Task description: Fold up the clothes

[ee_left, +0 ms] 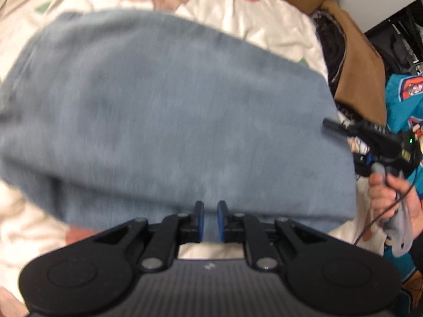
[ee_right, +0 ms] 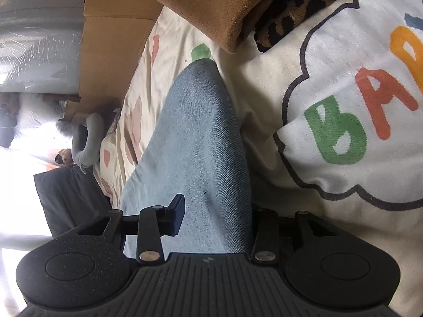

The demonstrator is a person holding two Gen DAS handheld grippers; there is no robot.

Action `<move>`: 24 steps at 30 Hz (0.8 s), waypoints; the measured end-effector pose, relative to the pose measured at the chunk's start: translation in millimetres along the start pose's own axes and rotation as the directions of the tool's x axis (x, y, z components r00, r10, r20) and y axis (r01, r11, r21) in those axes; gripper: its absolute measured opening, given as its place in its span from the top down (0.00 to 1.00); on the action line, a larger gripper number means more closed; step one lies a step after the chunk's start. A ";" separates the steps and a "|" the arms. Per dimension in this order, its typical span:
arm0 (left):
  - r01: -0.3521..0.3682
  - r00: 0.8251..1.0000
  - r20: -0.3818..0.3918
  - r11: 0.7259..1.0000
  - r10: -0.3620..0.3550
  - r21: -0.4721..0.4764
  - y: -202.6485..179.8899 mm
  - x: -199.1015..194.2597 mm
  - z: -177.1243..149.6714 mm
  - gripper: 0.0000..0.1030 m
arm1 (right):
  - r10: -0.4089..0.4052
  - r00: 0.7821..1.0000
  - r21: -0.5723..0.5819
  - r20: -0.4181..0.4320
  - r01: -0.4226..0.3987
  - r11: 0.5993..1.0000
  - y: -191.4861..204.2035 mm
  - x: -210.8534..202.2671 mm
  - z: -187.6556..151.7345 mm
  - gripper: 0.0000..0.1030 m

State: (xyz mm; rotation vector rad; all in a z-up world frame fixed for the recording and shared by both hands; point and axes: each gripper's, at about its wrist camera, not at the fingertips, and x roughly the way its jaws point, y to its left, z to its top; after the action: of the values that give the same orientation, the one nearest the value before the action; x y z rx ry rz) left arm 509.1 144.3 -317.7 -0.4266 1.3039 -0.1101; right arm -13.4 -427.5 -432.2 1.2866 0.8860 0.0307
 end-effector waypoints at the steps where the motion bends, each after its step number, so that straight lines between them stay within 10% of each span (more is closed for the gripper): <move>1: -0.004 1.000 0.006 1.000 0.004 0.001 2.2 -1.6 3.6 0.90 | 0.007 1.000 0.002 0.001 -0.007 1.000 -0.5 -0.9 -0.3 0.62; 24: -0.070 0.995 0.076 0.992 0.062 0.108 -14.0 66.5 125.7 0.95 | 0.005 0.998 -0.028 0.064 -0.003 1.000 8.8 -6.8 -8.3 0.69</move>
State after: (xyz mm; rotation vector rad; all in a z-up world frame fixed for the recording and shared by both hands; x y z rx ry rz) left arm 648.7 140.9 -348.2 -0.2898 1.2335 -0.1096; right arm -19.1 -421.2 -421.2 1.2564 0.8260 0.0049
